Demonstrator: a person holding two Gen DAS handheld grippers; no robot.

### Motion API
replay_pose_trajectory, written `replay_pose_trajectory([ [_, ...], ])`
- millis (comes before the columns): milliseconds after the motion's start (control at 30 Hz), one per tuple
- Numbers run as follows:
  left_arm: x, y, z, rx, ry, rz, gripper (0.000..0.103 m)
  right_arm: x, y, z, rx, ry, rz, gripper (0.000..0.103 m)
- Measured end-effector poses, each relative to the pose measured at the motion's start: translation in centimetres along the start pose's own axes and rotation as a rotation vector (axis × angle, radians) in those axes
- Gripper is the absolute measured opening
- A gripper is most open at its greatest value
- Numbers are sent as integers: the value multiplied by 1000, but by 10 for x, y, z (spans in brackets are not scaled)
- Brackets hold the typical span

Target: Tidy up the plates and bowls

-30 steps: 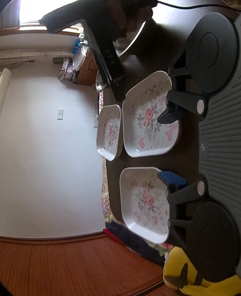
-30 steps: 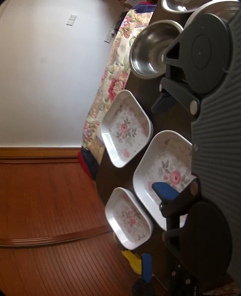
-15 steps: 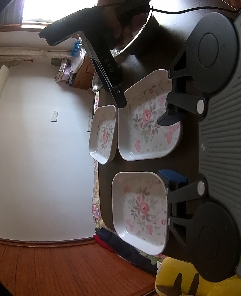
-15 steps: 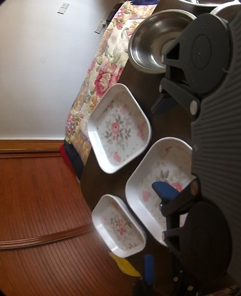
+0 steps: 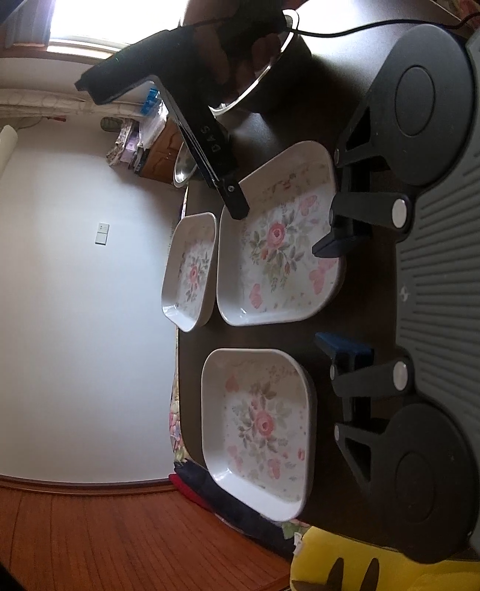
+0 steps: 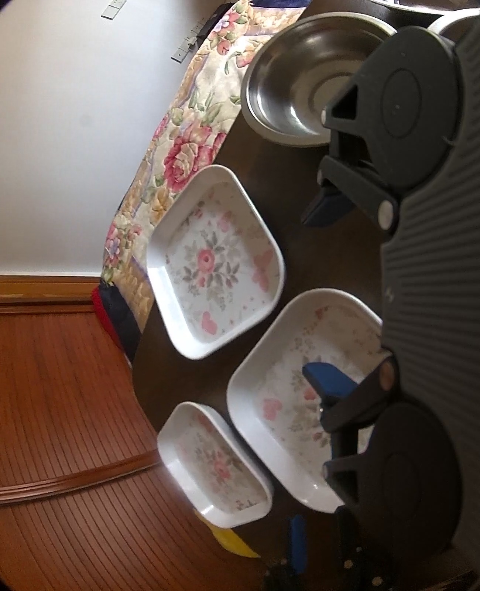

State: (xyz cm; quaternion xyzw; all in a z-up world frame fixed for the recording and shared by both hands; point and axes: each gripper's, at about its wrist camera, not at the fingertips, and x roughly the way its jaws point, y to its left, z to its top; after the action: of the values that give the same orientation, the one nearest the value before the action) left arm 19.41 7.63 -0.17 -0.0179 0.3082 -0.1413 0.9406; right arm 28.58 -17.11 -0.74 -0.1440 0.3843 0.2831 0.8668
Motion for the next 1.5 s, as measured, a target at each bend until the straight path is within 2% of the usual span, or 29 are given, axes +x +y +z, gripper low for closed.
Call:
replay_pose_trajectory([
  [167,1,1,0,-23,9,-27,68,5,1,-1,-15,30,5,80],
  [333,6,4,4,-70,19,-55,60,7,5,3,-57,69,-1,58],
  [467,9,6,5,-89,20,-57,54,8,2,2,-72,91,12,51],
  [567,10,6,5,-86,20,-49,52,10,-2,2,-73,109,25,41],
  [633,10,5,4,-88,16,-43,52,10,-3,4,-63,114,46,24],
  [767,6,2,1,-92,1,-15,50,9,0,4,-59,115,26,21],
  [833,3,2,-1,-95,-9,-11,48,8,-1,2,-49,107,18,13],
  [1300,-38,-15,0,-89,-88,-12,45,-33,5,-1,-1,-8,-20,11],
  [1500,-59,-19,-14,-90,-96,-9,45,-53,17,-11,-1,-34,-27,10],
])
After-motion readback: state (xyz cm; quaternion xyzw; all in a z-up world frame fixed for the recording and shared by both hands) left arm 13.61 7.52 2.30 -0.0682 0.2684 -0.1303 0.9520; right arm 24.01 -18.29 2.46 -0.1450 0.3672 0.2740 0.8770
